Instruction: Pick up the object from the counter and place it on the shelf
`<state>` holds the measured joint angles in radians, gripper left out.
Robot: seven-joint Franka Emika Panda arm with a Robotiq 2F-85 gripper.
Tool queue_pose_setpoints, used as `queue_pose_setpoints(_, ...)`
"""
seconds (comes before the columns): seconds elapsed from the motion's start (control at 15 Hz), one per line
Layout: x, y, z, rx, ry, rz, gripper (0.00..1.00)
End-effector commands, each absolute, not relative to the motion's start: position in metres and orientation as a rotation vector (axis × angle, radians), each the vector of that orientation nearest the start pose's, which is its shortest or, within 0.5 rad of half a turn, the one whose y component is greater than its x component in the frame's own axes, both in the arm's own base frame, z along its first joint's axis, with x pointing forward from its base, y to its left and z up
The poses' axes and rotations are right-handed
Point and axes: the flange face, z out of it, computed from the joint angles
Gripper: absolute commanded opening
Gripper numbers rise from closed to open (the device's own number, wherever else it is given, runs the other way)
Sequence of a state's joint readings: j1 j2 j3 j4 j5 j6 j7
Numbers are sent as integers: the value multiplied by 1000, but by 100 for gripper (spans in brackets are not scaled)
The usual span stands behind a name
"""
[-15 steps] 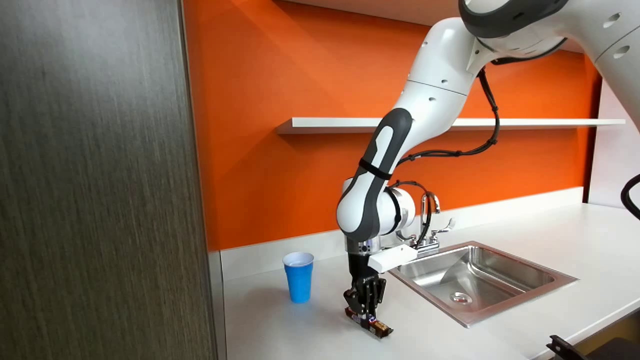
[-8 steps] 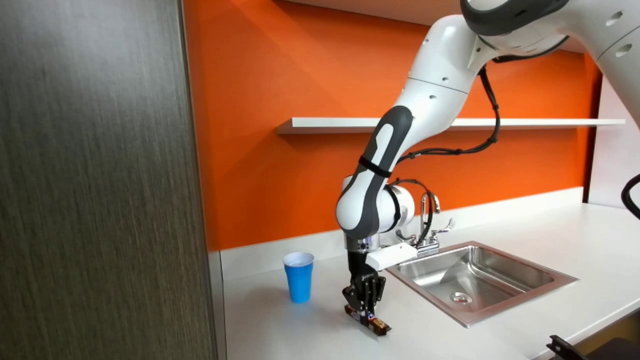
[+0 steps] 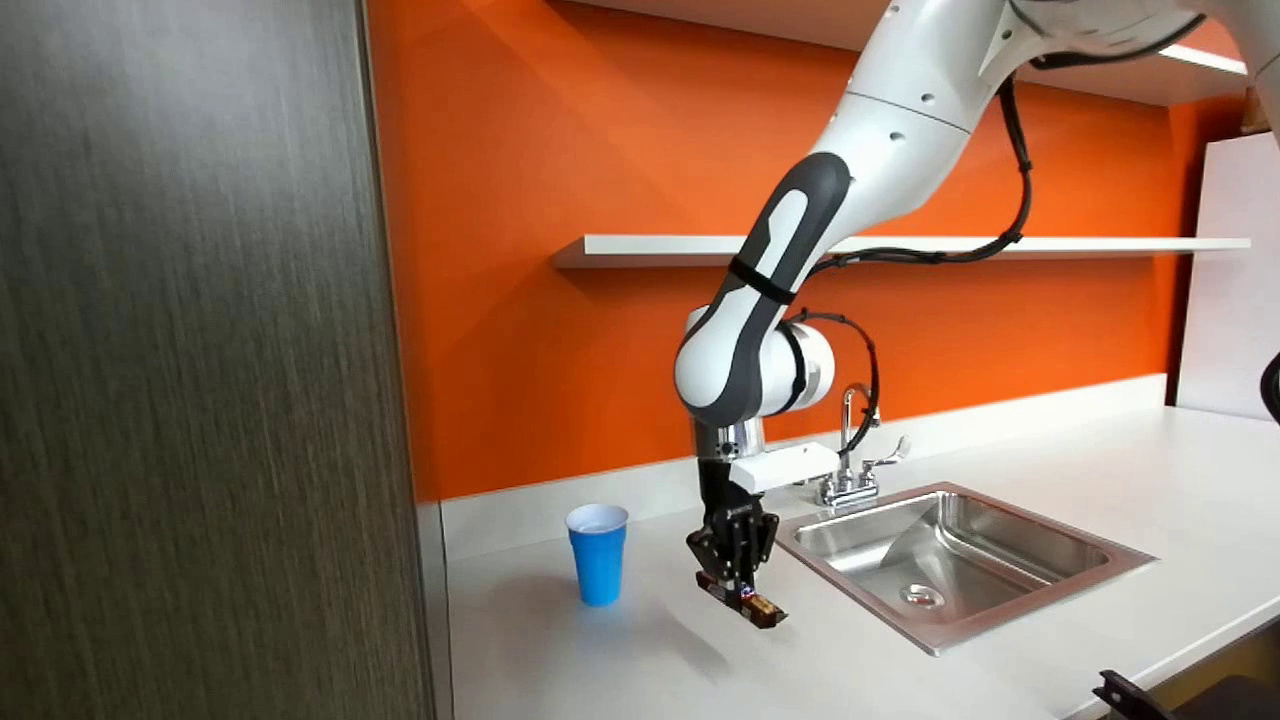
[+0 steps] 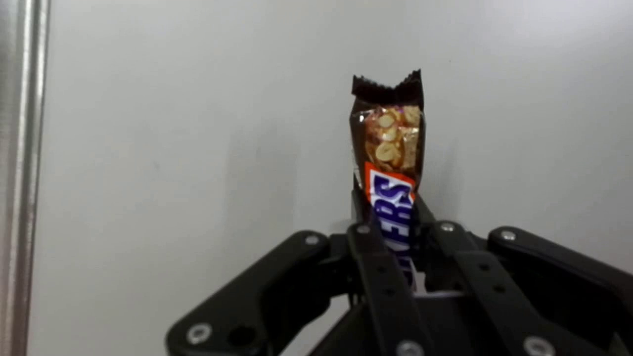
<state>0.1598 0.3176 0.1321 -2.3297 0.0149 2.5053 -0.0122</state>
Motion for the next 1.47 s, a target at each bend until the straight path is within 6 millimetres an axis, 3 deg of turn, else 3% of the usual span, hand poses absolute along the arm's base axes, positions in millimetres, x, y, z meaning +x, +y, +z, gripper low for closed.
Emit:
queue_pose_setpoints(0.0, 461, 141, 237, -3088, -364, 251, 5)
queue_pose_setpoints(0.33, 452, 134, 309, -3085, -271, 211, 5)
queue_pose_setpoints(0.87, 451, 123, 447, -3088, -50, 41, 5)
queue_pose_setpoints(1.4, 474, 111, 562, -3067, 142, -184, 5)
